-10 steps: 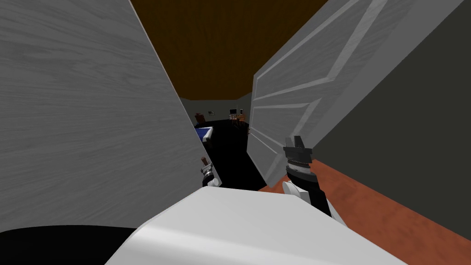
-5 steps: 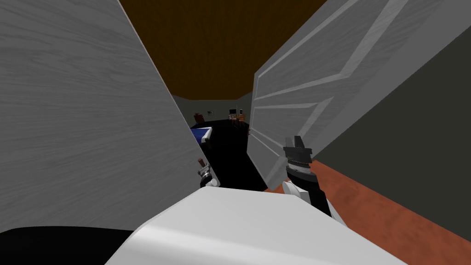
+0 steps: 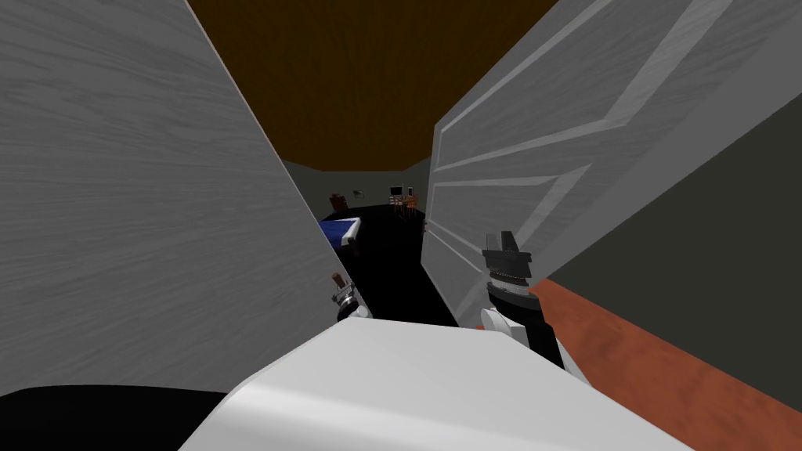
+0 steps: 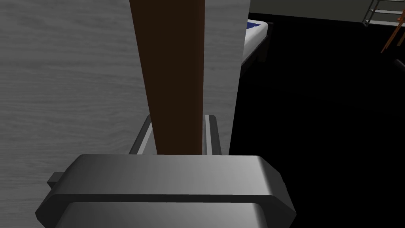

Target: Push the door open

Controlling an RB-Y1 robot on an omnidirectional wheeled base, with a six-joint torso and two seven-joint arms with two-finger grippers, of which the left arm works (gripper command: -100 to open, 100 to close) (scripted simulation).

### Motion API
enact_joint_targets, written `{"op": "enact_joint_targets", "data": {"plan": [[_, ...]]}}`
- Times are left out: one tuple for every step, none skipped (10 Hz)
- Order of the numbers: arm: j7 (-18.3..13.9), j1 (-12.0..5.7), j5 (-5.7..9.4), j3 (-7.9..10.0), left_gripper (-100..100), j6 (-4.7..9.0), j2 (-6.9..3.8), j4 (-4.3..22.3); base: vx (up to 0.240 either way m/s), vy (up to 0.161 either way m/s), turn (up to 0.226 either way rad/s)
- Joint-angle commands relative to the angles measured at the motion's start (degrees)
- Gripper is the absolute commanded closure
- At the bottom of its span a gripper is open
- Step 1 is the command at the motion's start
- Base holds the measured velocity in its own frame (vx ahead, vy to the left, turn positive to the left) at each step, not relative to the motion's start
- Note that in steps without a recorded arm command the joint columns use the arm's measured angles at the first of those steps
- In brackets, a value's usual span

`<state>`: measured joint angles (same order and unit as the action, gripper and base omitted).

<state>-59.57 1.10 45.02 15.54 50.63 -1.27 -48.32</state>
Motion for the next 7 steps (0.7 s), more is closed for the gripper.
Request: {"op": "enact_joint_targets", "data": {"plan": [[0.0, 0.08, -0.03, 1.69, 100, 0.67, 0.11, -0.1, 0.154, 0.021, -0.006], [0.0, 0.20, -0.04, 0.93, 100, 0.28, 0.35, -0.1, 0.067, 0.012, 0.013], [0.4, 0.97, 1.10, 2.57, 100, 0.79, -0.40, -0.8, 0.115, 0.036, -0.103], [0.5, 1.15, 1.38, 2.93, 100, 0.90, -0.55, -0.9, 0.158, 0.108, -0.066], [0.8, 1.55, 1.99, 3.74, 100, 1.13, -0.84, -1.2, 0.128, 0.128, -0.083], [1.0, 2.01, 2.68, 4.67, 100, 1.39, -1.12, -1.6, 0.143, 0.113, -0.086], [1.3, 2.53, 3.48, 5.72, 100, 1.69, -1.35, -2.0, 0.175, 0.128, -0.079]]}}
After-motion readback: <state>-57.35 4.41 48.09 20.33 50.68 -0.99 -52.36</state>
